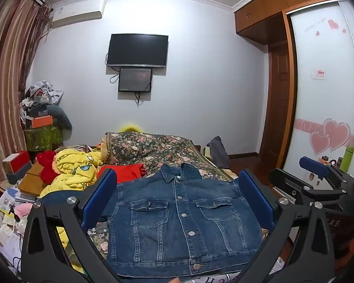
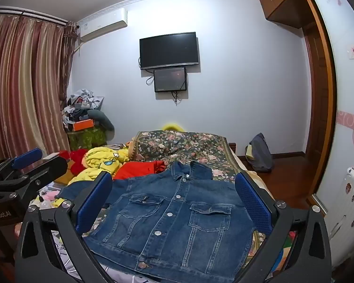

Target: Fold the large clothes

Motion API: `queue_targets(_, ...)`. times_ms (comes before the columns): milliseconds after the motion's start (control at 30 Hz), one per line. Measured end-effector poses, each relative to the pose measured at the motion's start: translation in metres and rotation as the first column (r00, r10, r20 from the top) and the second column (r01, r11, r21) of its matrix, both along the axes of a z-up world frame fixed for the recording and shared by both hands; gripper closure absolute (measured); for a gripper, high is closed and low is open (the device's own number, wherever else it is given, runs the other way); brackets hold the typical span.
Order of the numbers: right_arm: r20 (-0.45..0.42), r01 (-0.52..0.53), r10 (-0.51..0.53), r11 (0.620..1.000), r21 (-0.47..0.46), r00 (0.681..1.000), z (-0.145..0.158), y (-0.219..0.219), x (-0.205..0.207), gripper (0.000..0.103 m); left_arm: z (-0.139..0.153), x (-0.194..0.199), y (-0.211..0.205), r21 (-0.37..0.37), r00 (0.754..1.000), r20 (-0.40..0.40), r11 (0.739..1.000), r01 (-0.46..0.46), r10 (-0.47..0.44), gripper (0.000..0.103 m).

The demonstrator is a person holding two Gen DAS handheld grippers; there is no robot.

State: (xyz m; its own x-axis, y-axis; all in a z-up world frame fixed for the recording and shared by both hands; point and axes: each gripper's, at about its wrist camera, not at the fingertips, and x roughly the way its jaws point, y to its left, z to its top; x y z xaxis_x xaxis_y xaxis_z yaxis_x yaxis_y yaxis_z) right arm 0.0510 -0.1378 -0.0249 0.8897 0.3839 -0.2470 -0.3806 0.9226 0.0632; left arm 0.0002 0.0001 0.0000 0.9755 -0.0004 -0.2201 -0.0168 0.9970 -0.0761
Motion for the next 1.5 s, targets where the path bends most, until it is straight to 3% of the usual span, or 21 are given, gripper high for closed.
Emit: queue_targets(1500,0.001,0.004,-0.004,1.0,-0.018,1.0,0.0007,-0.0008,0.0038,0.0,-0.0047,0.0087,0.0045,0.002,1.0,-0.026,1.0,-0.01,0.01,0.0)
